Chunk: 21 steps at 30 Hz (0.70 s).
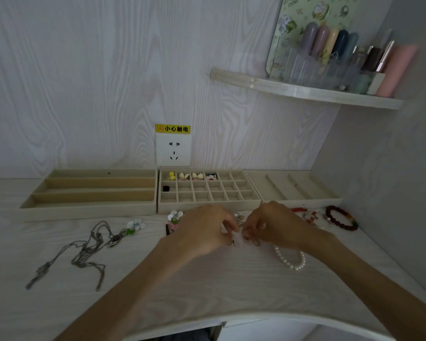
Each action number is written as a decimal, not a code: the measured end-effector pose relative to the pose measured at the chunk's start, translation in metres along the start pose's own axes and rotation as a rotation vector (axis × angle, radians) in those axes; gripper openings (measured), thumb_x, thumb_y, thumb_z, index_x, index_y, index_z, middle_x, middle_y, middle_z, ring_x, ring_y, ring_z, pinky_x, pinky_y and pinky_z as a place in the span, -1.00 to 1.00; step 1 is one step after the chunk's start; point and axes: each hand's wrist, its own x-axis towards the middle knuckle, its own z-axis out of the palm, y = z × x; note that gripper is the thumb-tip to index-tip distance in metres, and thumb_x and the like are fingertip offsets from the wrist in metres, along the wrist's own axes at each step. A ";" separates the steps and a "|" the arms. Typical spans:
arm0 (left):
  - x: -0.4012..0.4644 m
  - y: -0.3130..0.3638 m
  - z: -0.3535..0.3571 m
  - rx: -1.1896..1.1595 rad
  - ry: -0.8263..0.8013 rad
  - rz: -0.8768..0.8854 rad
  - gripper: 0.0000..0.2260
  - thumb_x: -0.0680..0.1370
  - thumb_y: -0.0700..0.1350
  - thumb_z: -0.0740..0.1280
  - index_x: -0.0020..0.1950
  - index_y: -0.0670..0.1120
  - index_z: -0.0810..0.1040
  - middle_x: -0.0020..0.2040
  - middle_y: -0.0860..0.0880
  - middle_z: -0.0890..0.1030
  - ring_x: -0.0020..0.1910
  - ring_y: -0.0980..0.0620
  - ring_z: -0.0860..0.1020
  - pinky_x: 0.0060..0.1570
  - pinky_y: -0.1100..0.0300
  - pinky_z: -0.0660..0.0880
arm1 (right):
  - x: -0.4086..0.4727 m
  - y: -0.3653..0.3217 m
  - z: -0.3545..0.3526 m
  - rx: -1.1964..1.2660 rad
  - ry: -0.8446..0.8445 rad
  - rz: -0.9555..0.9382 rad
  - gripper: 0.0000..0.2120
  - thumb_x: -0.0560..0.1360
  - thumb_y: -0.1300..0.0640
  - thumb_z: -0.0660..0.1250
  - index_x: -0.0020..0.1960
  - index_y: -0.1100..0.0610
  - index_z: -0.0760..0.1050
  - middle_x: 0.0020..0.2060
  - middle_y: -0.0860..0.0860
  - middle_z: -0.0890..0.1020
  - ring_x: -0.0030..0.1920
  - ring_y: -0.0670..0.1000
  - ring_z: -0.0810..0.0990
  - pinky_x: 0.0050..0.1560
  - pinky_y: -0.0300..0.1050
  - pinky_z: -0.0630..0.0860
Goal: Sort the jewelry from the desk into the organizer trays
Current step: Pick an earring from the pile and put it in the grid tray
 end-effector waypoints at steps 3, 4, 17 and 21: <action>0.003 -0.005 -0.001 -0.073 -0.018 -0.034 -0.77 0.46 -0.07 0.41 0.09 0.14 0.61 -0.03 0.21 0.60 -0.09 0.25 0.49 -0.12 0.32 0.44 | 0.002 0.010 0.005 0.361 0.077 0.084 -0.89 0.43 0.18 0.43 -0.06 0.08 0.68 -0.20 -0.01 0.71 -0.20 -0.13 0.66 -0.11 -0.29 0.57; 0.004 -0.006 -0.002 -0.096 -0.012 -0.042 -0.75 0.46 -0.09 0.40 0.11 0.13 0.60 0.00 0.20 0.62 -0.08 0.23 0.51 -0.06 0.29 0.47 | 0.002 0.011 0.006 0.532 0.103 0.135 -0.89 0.43 0.18 0.43 -0.05 0.10 0.67 -0.21 0.01 0.71 -0.18 -0.08 0.67 -0.12 -0.29 0.57; 0.019 0.010 0.003 0.166 0.059 -0.099 -0.84 0.51 -0.05 0.37 0.05 0.11 0.65 0.06 0.14 0.64 0.05 0.10 0.58 -0.06 0.24 0.42 | -0.008 0.009 0.004 0.132 0.264 0.249 -0.86 0.47 0.18 0.38 0.00 0.09 0.67 -0.09 -0.02 0.70 -0.11 -0.11 0.63 -0.05 -0.35 0.46; 0.026 0.015 0.007 0.235 0.023 -0.131 -0.84 0.48 -0.05 0.39 0.03 0.12 0.67 0.06 0.13 0.65 0.08 0.04 0.58 0.06 0.14 0.46 | -0.014 0.005 0.000 -0.029 0.280 0.243 -0.83 0.50 0.17 0.32 0.03 0.05 0.65 0.00 -0.05 0.66 -0.03 -0.06 0.61 -0.02 -0.25 0.46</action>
